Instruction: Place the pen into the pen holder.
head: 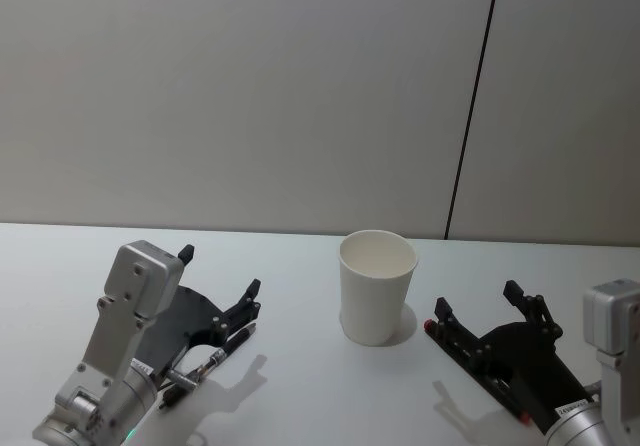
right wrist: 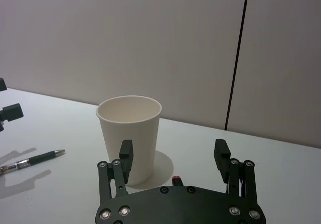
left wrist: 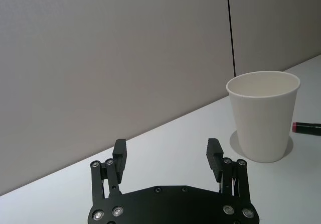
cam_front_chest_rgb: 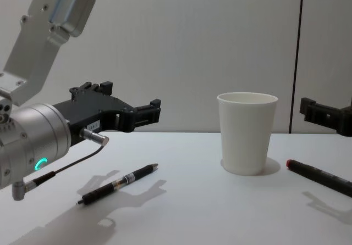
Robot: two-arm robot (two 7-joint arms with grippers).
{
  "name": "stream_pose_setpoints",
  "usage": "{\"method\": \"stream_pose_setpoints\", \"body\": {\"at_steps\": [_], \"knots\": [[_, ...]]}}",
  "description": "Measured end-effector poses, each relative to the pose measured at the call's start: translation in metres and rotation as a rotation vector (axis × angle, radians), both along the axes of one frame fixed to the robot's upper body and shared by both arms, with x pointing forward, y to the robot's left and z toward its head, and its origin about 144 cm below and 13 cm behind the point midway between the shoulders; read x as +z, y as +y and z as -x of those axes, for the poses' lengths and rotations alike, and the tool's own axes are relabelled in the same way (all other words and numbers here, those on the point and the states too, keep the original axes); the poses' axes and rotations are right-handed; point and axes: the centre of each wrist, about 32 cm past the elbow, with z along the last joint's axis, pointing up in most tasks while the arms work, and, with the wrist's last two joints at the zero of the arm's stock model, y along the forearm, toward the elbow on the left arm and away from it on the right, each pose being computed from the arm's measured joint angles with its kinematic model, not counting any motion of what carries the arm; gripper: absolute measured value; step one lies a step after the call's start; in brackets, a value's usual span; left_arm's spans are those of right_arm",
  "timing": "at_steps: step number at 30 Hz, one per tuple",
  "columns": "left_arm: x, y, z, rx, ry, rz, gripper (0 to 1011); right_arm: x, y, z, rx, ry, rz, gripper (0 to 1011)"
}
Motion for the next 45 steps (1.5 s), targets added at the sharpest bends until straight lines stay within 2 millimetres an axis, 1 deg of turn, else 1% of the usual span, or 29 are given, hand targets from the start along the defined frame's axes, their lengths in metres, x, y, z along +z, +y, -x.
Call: {"method": "stream_pose_setpoints", "body": {"at_steps": [45], "knots": [[0.0000,0.0000,0.0000,0.000,0.000,0.000,1003,0.0001,-0.0009,-0.0013,0.001,0.000,0.002,1001]]}}
